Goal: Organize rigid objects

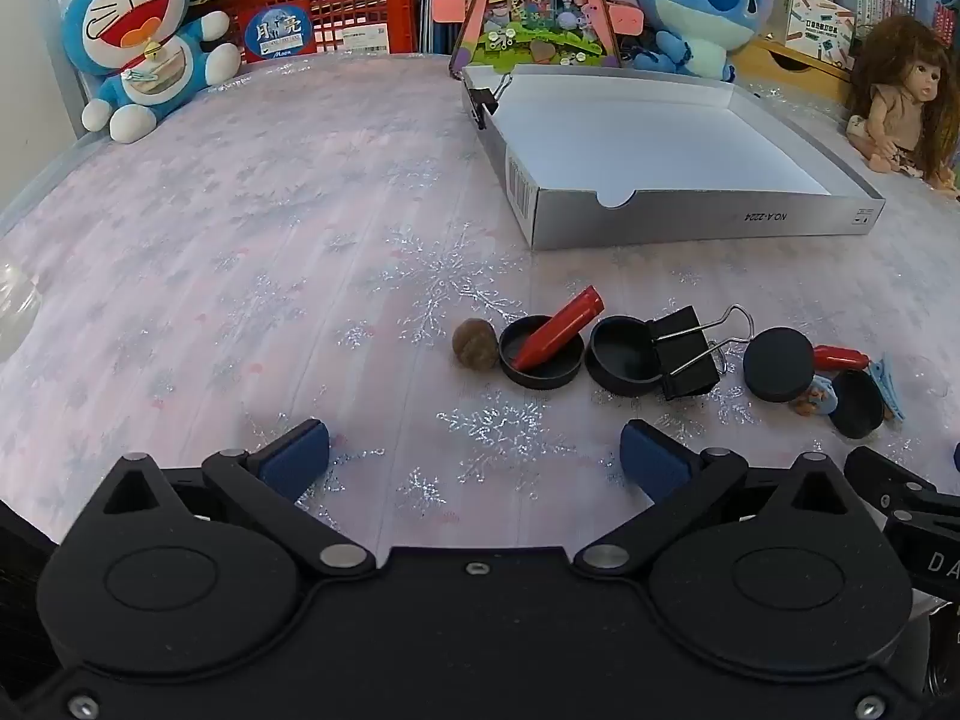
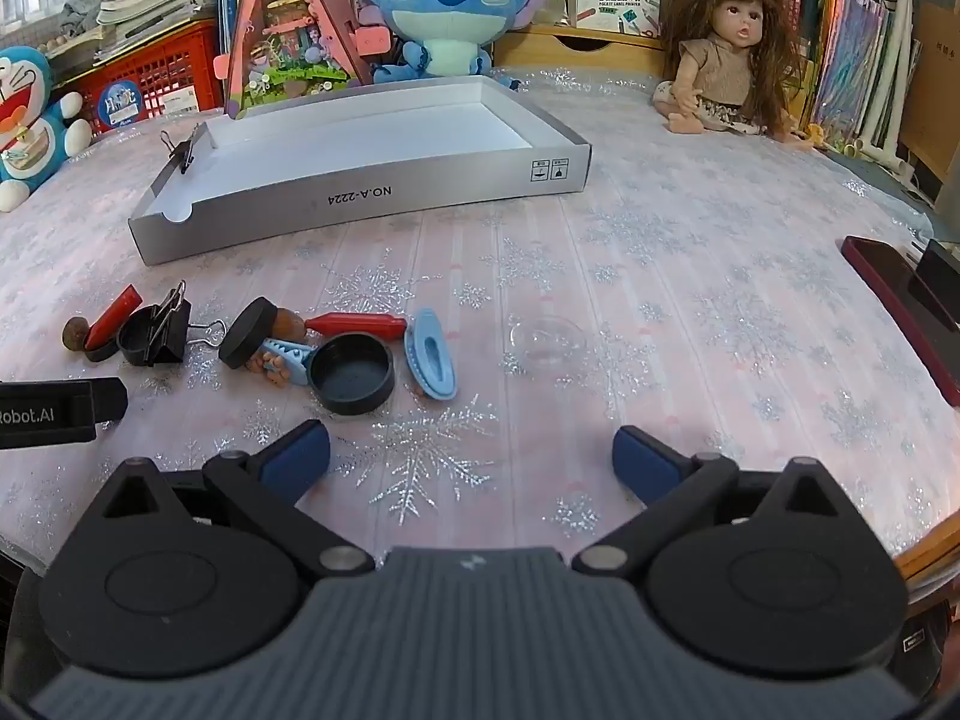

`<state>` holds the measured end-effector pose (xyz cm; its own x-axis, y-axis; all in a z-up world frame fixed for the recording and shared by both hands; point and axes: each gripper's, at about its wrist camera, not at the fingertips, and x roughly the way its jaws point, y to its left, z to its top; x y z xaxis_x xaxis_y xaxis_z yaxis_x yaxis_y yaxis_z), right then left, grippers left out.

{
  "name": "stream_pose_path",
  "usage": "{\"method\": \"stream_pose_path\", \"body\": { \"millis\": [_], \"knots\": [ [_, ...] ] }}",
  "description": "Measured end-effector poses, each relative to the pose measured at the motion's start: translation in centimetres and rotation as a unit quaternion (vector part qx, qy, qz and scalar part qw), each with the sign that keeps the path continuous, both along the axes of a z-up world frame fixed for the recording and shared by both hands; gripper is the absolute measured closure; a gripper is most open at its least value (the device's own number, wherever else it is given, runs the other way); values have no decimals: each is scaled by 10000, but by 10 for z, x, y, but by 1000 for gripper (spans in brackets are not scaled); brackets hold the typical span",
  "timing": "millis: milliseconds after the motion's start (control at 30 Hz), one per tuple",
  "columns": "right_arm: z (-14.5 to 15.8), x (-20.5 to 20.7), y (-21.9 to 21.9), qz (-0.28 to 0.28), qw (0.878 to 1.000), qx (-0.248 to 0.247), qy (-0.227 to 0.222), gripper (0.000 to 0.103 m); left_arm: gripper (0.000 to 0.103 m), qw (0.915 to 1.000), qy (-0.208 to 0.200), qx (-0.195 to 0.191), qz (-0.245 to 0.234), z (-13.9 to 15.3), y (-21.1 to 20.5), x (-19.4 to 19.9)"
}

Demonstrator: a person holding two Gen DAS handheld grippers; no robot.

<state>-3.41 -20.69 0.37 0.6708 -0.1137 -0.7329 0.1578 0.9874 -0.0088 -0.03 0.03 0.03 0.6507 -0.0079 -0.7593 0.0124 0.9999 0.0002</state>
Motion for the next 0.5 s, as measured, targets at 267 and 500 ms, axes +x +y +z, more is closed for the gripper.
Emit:
{"method": "stream_pose_path", "body": {
  "millis": [267, 500],
  "knots": [
    [0, 0, 0, 0, 10000, 2, 1, 0, 0, 9999, 91, 6, 65, 1, 4, 0],
    [0, 0, 0, 0, 10000, 1, 5, 0, 0, 9999, 115, 33, 66, 2, 3, 0]
  ]
}}
